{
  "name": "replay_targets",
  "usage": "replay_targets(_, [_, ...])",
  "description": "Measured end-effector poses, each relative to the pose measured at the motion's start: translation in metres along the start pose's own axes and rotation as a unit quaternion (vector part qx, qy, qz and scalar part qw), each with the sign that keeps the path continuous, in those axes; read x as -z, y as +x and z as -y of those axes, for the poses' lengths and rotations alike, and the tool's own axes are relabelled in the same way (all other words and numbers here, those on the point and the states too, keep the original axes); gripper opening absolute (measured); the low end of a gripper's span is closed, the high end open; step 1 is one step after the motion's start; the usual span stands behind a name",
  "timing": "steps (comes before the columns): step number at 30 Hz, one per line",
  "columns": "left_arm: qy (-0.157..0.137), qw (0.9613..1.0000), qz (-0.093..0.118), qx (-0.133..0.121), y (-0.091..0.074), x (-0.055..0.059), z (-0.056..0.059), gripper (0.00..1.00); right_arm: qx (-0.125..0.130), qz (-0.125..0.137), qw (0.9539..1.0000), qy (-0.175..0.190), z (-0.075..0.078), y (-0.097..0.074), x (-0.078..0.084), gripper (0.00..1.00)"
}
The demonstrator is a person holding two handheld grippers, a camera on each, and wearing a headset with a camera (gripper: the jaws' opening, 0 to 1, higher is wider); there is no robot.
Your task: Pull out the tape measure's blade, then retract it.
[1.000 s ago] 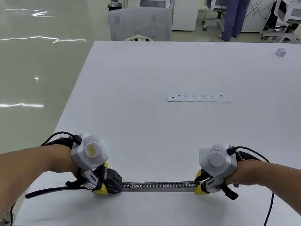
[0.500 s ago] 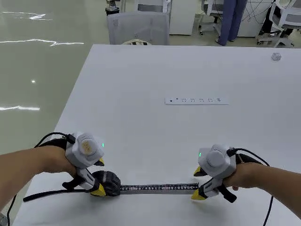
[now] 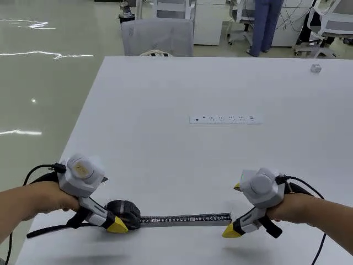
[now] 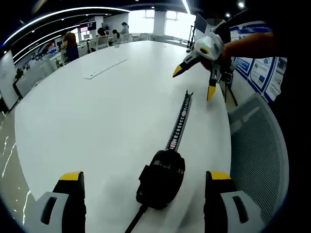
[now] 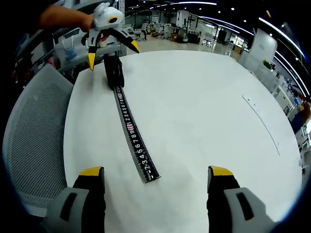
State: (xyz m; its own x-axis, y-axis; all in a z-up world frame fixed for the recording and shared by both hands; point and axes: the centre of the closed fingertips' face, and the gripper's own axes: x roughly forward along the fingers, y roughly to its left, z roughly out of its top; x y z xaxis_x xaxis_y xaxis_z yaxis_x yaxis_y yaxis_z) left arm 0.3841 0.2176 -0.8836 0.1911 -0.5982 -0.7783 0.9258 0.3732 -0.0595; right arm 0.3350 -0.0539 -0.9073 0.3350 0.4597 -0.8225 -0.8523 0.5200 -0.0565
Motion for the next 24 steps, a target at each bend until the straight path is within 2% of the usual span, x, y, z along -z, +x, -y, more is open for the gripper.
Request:
replay_targets(2, [-0.006, 1.0, 0.007, -0.003, -0.004, 0.003, 0.001, 1.0, 0.005, 0.003, 0.9999, 0.013, 0.0, 0.001, 0.003, 0.96])
replay_targets(3, [-0.014, 0.9998, 0.008, -0.008, -0.005, 0.004, -0.002, 1.0, 0.009, 0.004, 0.9998, 0.016, 0.0, 0.001, 0.005, 0.98])
replay_targets(5, [-0.037, 0.9992, 0.007, -0.016, -0.009, 0.008, -0.004, 1.0, 0.02, 0.007, 0.9995, 0.024, 0.001, 0.0, 0.006, 1.0])
replay_targets(7, [-0.044, 0.9986, 0.019, -0.023, -0.011, 0.008, -0.004, 1.0, 0.023, 0.017, 0.9987, 0.041, 0.0, -0.002, 0.005, 1.0])
replay_targets(8, [-0.043, 0.9983, 0.027, -0.028, -0.013, 0.009, -0.004, 1.0, 0.028, 0.022, 0.998, 0.053, 0.0, -0.003, 0.005, 1.0])
replay_targets(10, [-0.028, 0.9983, 0.027, -0.043, -0.016, 0.012, -0.005, 1.0, 0.042, 0.034, 0.9966, 0.062, 0.001, -0.006, 0.003, 1.0])
replay_targets(11, [-0.028, 0.9979, 0.036, -0.046, -0.018, 0.011, -0.005, 1.0, 0.045, 0.037, 0.996, 0.068, 0.0, -0.008, 0.002, 1.0])
replay_targets(12, [-0.037, 0.997, 0.047, -0.049, -0.02, 0.009, -0.004, 1.0, 0.051, 0.047, 0.9947, 0.077, -0.001, -0.01, 0.0, 1.0])
replay_targets(15, [-0.068, 0.9941, 0.063, -0.056, -0.023, 0.011, -0.003, 1.0, 0.063, 0.059, 0.9922, 0.09, -0.003, -0.016, 0.0, 1.0])
replay_targets(17, [-0.117, 0.9891, 0.07, -0.055, -0.025, 0.015, 0.0, 1.0, 0.073, 0.074, 0.9887, 0.108, -0.003, -0.021, 0.0, 1.0])
replay_targets(18, [-0.126, 0.9862, 0.086, -0.065, -0.028, 0.012, -0.002, 1.0, 0.074, 0.074, 0.9883, 0.111, -0.005, -0.022, 0.003, 1.0])
replay_targets(19, [-0.123, 0.9842, 0.102, -0.076, -0.031, 0.008, -0.003, 1.0, 0.078, 0.076, 0.9874, 0.115, -0.006, -0.024, 0.004, 1.0])
replay_targets(20, [-0.118, 0.9837, 0.107, -0.084, -0.034, 0.01, -0.002, 1.0, 0.084, 0.079, 0.9861, 0.12, -0.008, -0.027, 0.007, 1.0])
replay_targets(24, [-0.1, 0.9856, 0.094, -0.099, -0.041, 0.023, 0.008, 1.0, 0.103, 0.084, 0.982, 0.134, -0.011, -0.036, 0.017, 0.99])
